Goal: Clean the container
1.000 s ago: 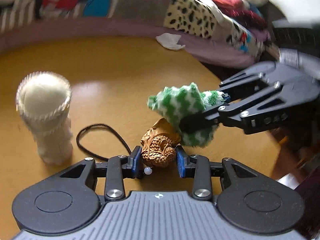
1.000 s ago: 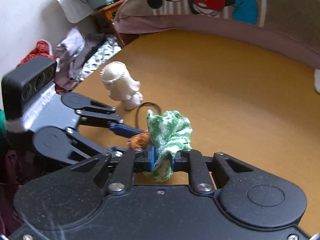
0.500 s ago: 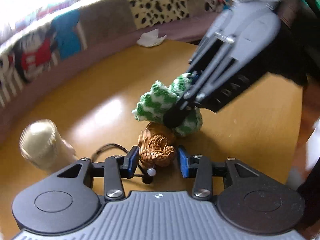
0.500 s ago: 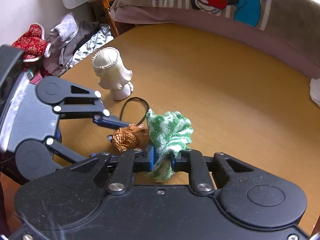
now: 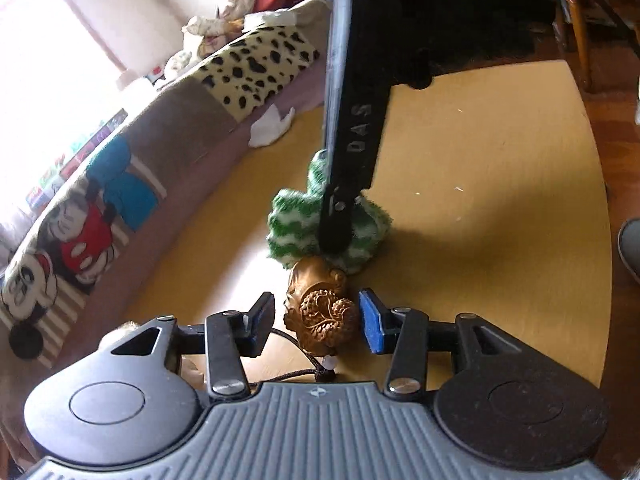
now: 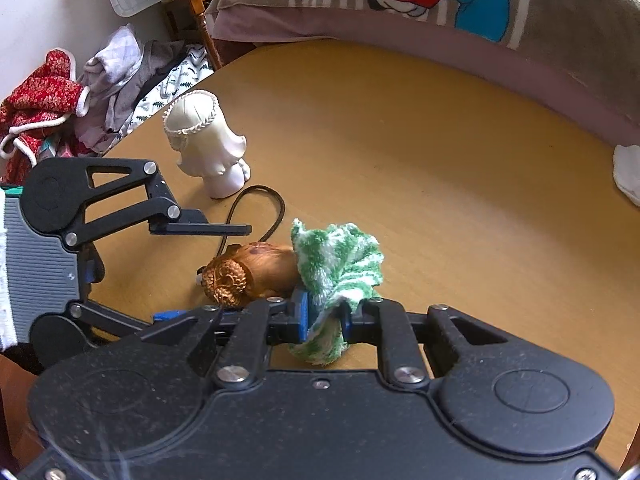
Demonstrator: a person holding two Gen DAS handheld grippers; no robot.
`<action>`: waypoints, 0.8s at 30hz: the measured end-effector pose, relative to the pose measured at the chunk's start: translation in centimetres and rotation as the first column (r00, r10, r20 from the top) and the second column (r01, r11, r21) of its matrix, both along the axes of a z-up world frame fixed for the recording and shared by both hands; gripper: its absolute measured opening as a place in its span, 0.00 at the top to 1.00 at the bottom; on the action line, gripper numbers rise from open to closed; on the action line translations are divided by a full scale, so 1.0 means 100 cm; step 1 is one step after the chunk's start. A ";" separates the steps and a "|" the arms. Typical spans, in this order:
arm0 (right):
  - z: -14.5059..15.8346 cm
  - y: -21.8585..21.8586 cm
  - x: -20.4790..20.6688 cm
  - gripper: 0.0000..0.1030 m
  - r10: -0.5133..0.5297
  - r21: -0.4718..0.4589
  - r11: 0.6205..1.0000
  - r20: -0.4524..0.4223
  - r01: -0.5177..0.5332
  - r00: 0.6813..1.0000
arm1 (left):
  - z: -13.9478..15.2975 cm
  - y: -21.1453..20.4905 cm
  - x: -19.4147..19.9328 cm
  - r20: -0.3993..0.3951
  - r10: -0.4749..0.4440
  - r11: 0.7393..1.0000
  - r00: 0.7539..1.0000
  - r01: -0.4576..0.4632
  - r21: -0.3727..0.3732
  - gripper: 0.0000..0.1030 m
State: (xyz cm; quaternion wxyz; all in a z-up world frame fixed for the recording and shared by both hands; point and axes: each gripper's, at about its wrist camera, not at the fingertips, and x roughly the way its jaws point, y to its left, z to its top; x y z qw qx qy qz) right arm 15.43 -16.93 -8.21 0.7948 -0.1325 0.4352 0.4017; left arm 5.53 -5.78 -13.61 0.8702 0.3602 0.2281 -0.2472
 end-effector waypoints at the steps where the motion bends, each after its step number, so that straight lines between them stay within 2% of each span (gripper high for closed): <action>1: 0.001 -0.001 0.000 0.85 -0.003 0.002 1.000 0.002 0.003 1.000 | 0.002 0.002 0.002 -0.021 0.016 1.000 1.000 -0.017 -0.024 0.63; 2: 0.002 -0.002 0.001 0.85 -0.006 0.006 1.000 0.003 0.006 1.000 | 0.004 0.006 0.007 -0.053 0.040 0.997 0.998 -0.044 -0.071 0.63; 3: 0.003 -0.004 0.002 0.85 -0.009 0.009 1.000 0.005 0.009 1.000 | 0.009 0.014 0.014 -0.116 0.078 0.984 0.990 -0.095 -0.153 0.63; 4: 0.005 -0.005 0.002 0.85 -0.010 0.013 1.000 0.008 0.010 1.000 | 0.012 0.023 0.022 -0.185 0.110 0.960 0.977 -0.153 -0.236 0.63; 6: 0.006 -0.006 0.002 0.85 -0.004 0.014 1.000 0.005 0.004 1.000 | 0.017 0.044 0.036 -0.319 0.153 0.880 0.935 -0.275 -0.386 0.63; 7: 0.006 -0.006 0.002 0.85 0.000 0.011 1.000 0.003 0.000 1.000 | 0.018 0.054 0.041 -0.371 0.162 0.840 0.914 -0.325 -0.435 0.63; 8: 0.006 -0.006 0.002 0.85 0.004 0.008 1.000 -0.001 -0.004 1.000 | 0.018 0.060 0.044 -0.400 0.169 0.813 0.901 -0.357 -0.461 0.63; 10: 0.005 -0.004 0.002 0.85 0.017 0.012 1.000 -0.021 -0.016 1.000 | 0.017 0.065 0.047 -0.424 0.170 0.789 0.890 -0.380 -0.483 0.63; 13: -0.001 0.001 0.000 0.85 0.044 0.018 0.999 -0.053 -0.043 0.998 | 0.016 0.060 0.042 -0.407 0.152 0.809 0.901 -0.350 -0.473 0.63; 16: -0.006 0.006 -0.003 0.85 0.061 0.010 0.998 -0.066 -0.060 0.996 | 0.013 0.044 0.033 -0.318 0.148 0.882 0.937 -0.270 -0.385 0.62; 19: -0.006 0.006 -0.003 0.85 0.057 0.016 0.998 -0.075 -0.056 0.996 | 0.005 0.030 0.022 -0.236 0.128 0.936 0.963 -0.196 -0.291 0.60; 24: -0.006 0.004 -0.002 0.85 0.047 0.031 0.999 -0.086 -0.045 0.995 | 0.004 0.018 0.006 -0.102 0.112 0.975 0.988 -0.129 -0.180 0.56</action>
